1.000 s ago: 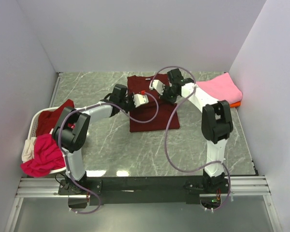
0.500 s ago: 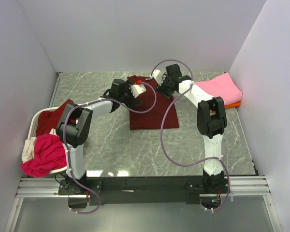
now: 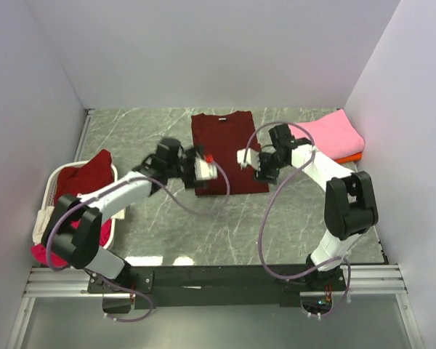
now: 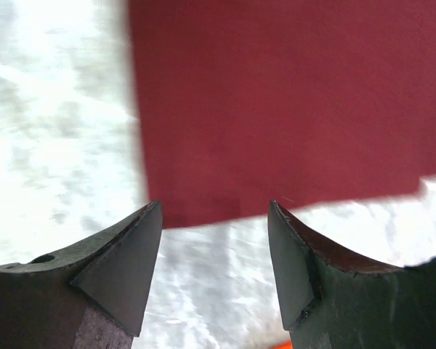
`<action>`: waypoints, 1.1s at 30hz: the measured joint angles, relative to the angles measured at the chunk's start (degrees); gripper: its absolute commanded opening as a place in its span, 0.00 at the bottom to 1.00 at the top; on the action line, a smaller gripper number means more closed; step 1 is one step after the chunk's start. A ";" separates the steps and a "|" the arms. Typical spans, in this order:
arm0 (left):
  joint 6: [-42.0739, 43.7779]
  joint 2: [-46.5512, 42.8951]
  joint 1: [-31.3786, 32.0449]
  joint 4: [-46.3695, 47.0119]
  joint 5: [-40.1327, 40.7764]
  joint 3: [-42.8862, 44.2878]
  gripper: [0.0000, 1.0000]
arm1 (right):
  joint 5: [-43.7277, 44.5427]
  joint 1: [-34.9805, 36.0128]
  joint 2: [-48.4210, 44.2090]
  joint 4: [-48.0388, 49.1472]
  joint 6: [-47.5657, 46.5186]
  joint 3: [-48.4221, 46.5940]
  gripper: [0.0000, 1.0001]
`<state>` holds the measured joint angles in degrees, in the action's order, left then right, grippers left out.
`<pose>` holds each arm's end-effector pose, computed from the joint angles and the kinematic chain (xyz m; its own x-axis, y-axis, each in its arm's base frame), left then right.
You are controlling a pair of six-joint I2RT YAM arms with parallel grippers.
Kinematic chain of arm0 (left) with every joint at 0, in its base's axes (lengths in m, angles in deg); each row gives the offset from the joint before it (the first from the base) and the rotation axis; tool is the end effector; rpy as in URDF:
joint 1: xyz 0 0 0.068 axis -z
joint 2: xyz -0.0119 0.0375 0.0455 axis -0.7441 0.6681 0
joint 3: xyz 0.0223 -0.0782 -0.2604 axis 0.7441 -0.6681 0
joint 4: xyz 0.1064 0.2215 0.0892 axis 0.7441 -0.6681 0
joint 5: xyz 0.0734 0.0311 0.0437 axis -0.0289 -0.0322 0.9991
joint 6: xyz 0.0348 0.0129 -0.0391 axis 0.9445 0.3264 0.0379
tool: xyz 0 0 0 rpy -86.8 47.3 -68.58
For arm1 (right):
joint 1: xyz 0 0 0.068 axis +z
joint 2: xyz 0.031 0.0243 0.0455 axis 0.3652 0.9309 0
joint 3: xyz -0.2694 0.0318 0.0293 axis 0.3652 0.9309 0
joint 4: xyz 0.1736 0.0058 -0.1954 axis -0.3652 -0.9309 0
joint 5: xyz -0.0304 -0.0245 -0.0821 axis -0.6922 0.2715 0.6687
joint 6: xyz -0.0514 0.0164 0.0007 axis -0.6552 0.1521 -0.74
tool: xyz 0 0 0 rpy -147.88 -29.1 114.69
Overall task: Fold and stack the t-shirts
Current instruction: Fold the tshirt
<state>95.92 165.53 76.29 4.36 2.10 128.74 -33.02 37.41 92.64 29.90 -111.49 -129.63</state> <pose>0.2839 -0.1705 0.2539 0.3344 0.6188 -0.7108 0.8185 0.1832 0.5446 0.3327 0.1124 0.2184 0.1740 -0.8378 -0.5175 -0.9569 -0.0196 -0.2899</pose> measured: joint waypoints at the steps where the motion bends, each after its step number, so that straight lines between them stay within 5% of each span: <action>1: 0.90 0.44 1.75 -1.29 -0.24 -1.90 0.89 | -0.59 0.50 -1.20 -0.87 -2.01 1.73 0.67; 10: 3.28 8.70 7.98 -4.94 1.22 -7.82 0.86 | 4.31 6.58 -2.03 3.08 -3.32 9.66 0.66; 17: 4.13 12.22 8.00 -1.62 4.90 -4.79 0.73 | 10.69 8.26 -0.15 8.02 -1.07 10.05 0.63; 23: 4.17 13.44 8.00 0.04 7.80 -4.52 0.37 | 13.25 8.52 2.05 9.03 0.87 9.88 0.43; 27: 3.87 14.40 8.00 1.31 9.29 -4.74 0.07 | 13.35 8.52 2.49 8.94 2.05 9.88 0.15; 33: 3.54 14.71 8.00 1.77 9.84 -4.74 0.00 | 12.83 8.52 2.58 8.96 2.69 9.75 0.00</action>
<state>99.46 180.24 84.29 6.13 11.93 124.00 -20.19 45.93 95.22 38.86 -108.80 -119.89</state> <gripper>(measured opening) 0.032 0.122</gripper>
